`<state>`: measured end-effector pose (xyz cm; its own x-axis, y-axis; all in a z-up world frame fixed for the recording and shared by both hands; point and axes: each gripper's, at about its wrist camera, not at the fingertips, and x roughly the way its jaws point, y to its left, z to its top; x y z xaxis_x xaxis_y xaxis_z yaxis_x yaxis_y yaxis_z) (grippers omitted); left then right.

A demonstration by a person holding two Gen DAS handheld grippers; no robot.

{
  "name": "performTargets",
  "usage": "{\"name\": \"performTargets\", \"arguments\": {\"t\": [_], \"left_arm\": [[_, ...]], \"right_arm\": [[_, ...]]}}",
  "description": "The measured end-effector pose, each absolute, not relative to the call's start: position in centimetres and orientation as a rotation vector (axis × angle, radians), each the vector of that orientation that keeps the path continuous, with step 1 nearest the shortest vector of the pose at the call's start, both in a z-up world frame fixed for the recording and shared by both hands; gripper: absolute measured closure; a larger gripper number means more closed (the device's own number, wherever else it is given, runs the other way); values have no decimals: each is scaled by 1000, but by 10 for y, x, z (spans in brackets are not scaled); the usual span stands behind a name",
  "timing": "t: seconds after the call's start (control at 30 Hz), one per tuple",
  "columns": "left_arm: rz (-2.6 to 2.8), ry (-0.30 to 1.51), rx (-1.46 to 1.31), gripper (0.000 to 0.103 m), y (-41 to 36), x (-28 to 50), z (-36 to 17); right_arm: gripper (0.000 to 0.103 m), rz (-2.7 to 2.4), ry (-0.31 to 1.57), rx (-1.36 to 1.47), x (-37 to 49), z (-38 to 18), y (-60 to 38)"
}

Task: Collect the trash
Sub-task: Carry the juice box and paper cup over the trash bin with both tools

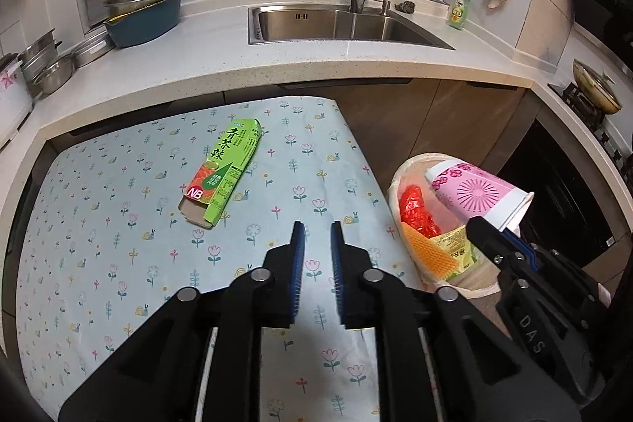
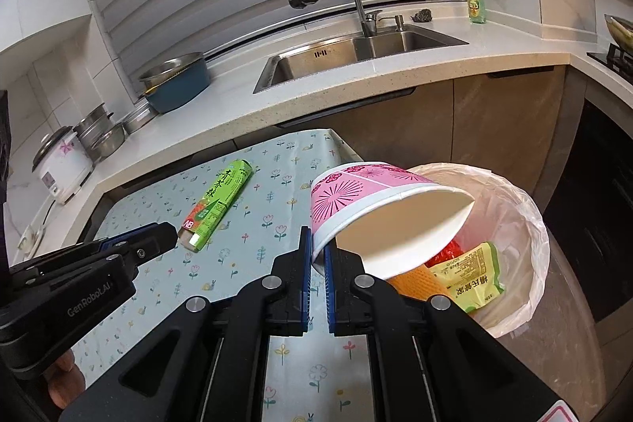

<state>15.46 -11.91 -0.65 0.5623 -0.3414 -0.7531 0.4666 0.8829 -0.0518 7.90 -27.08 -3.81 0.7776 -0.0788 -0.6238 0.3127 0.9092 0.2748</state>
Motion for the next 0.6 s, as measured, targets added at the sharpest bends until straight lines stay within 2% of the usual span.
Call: {"name": "performTargets", "arguments": {"t": [0.03,0.13,0.53,0.6], "left_arm": [[-464,851,167,62,-116,158,-10],[-429,845,167,42,-105,169,-19],[-416,870,284,20,-83,259,-79],[-426,874,302,19,-86,271,-88]], "right_arm": [[97,-216,652,381,79,-40,-271],[97,-213,663,392,83,-46,-272],[97,-198,730,412,132,-79,-258],[97,-190,730,417,143,-82,-255]]}}
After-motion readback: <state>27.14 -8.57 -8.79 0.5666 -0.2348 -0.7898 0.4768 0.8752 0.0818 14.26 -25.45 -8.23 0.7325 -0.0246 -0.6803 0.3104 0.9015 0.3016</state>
